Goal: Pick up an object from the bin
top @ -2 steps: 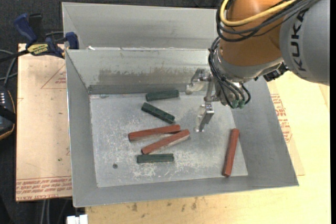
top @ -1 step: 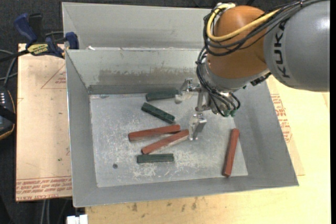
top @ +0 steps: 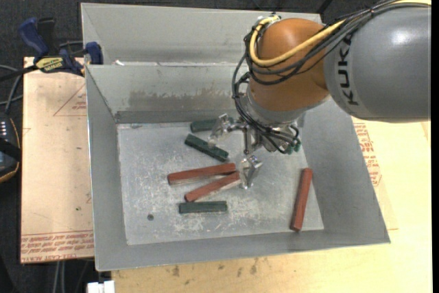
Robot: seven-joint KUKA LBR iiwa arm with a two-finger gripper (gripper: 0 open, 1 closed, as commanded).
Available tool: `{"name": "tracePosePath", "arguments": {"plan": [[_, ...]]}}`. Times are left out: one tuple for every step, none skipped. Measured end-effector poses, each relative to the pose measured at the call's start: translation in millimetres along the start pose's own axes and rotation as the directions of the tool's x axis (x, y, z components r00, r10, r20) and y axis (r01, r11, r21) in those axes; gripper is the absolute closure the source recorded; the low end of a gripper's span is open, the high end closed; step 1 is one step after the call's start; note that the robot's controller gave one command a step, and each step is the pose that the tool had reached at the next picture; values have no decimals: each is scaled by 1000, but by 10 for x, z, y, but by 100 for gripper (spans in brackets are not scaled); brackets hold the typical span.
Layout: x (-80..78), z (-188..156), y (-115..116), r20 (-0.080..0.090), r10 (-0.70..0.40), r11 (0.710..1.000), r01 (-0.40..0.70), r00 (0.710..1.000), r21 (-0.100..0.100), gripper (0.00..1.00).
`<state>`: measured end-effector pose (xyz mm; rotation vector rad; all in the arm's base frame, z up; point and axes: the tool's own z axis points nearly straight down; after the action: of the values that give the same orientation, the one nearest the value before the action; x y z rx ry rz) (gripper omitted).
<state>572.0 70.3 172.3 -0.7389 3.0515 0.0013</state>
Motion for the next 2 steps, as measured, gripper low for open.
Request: {"name": "tracePosePath", "arguments": {"plan": [[-33, 157, -54, 0, -327, 945, 327, 945, -1, 0], [-41, 895, 45, 24, -359, 933, 359, 933, 11, 0]]}}
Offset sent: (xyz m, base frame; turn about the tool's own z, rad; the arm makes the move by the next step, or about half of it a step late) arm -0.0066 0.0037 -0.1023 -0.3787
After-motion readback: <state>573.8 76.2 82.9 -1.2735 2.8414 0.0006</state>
